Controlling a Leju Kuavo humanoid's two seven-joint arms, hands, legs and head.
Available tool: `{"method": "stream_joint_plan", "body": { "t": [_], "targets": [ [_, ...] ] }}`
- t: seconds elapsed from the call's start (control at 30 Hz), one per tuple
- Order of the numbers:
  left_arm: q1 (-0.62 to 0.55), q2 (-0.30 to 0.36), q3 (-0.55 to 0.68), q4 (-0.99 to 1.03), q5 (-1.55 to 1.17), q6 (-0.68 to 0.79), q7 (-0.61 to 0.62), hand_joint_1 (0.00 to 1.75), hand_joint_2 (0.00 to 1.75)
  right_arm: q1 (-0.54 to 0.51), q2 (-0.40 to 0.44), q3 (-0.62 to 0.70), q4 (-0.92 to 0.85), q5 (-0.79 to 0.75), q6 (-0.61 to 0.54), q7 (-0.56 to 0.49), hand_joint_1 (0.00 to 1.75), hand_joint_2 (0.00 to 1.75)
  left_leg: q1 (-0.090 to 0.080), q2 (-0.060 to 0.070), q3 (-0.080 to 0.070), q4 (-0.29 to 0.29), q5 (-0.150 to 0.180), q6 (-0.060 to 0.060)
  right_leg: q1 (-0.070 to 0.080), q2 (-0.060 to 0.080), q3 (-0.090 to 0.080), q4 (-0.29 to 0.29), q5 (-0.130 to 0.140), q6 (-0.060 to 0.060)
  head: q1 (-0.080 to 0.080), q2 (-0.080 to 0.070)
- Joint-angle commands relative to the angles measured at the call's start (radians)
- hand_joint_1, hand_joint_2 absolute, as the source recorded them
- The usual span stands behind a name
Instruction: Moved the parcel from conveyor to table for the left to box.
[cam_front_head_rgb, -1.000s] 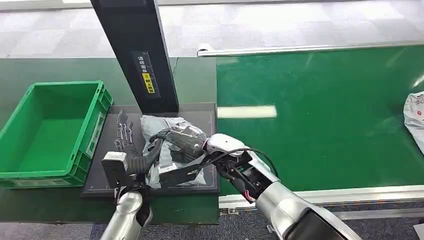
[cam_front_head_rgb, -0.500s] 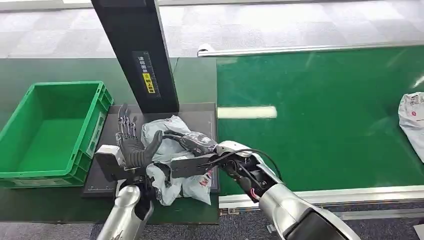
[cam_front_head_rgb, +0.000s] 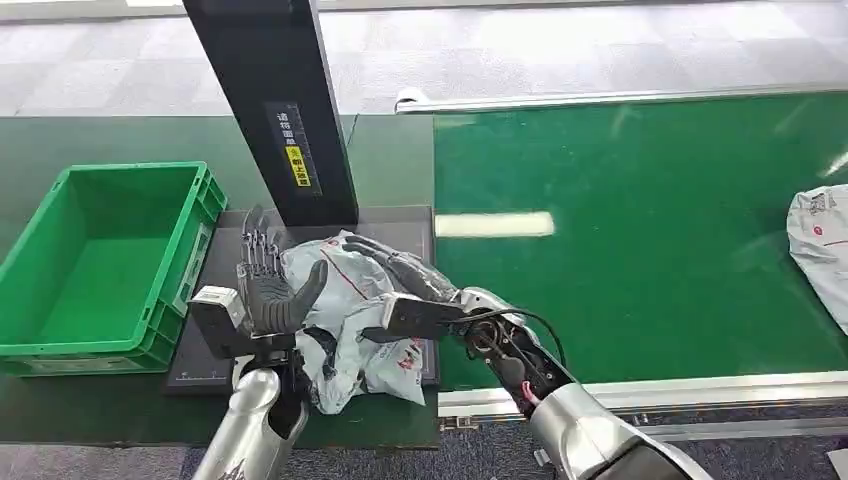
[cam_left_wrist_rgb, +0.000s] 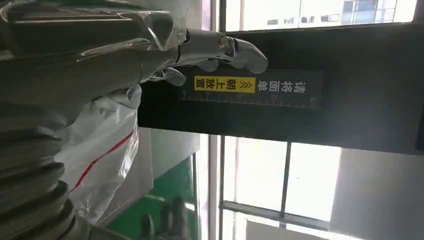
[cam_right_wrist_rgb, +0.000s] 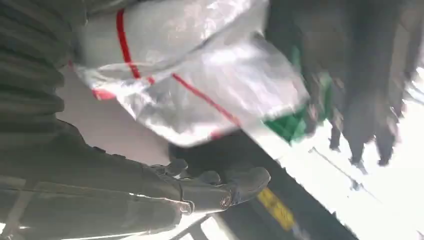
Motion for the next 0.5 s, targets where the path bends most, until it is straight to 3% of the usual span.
{"method": "stream_joint_plan", "body": {
  "t": [0.03,0.33,0.5],
  "targets": [
    [-0.046,0.017,-0.031,0.105,-0.002,-0.019,-0.002,0.0,1.75,0.151,-0.119,-0.129,-0.396,-0.093,-0.11,-0.014,0.0,1.75,0.0,-0.005,0.002,-0.001,0.0,0.0,0.0,-0.006,0.004,-0.002,-0.001,0.0,0.0,0.0],
    [-0.07,0.024,-0.072,0.149,-0.026,-0.024,0.004,0.0,1.75,0.229,-0.151,-0.198,-0.616,-0.181,-0.301,-0.014,0.0,1.75,0.0,-0.003,0.001,-0.001,0.0,0.0,0.0,-0.004,0.002,-0.001,-0.001,0.0,0.0,0.0],
    [-0.07,0.028,-0.088,0.155,-0.056,-0.03,0.021,0.0,1.75,0.206,-0.138,-0.242,-0.558,-0.185,-0.242,-0.014,0.0,1.75,0.0,-0.001,0.001,-0.001,0.0,0.0,0.0,-0.002,0.002,-0.001,0.0,0.0,0.0,0.0]
  ]
}}
